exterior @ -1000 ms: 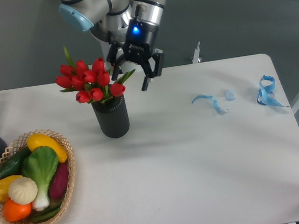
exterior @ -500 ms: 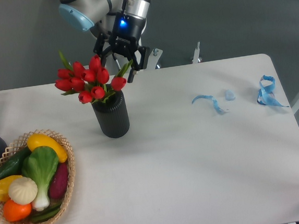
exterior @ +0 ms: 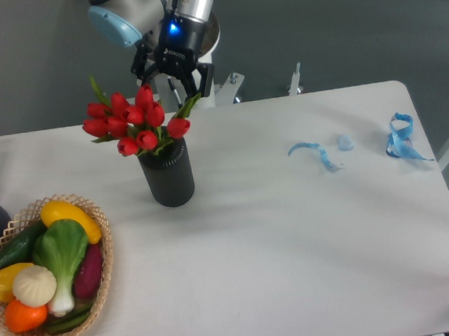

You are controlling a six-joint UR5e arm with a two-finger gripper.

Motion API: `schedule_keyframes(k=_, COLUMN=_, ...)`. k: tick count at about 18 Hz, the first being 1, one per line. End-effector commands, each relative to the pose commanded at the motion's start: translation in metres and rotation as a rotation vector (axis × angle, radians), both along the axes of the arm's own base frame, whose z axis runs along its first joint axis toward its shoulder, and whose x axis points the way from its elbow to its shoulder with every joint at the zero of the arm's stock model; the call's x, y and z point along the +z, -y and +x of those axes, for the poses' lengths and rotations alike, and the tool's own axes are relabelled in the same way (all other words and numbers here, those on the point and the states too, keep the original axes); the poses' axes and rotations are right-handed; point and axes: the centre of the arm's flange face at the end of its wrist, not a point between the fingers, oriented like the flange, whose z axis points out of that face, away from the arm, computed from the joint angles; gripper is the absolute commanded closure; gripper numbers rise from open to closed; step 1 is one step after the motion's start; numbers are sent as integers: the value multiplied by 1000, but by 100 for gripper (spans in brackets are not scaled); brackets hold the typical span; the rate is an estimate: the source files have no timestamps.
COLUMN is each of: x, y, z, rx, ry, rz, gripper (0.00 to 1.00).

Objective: Pick up the flowers from the vase
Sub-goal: 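Lower the gripper onto the tulip stems and close it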

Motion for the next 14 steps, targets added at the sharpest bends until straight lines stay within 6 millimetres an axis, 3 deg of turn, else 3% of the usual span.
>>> schedule_keyframes(k=3, x=-5, y=-5, z=-1, rx=-16, ry=43, rz=31, gripper=0)
schedule_keyframes(k=6, x=-14, y=-15, z=-13, rx=-39, ry=111, rz=89, gripper=0)
schedule_keyframes(k=14, x=-29, y=-33, z=-31, rx=-73, ry=112, rz=112, gripper=0)
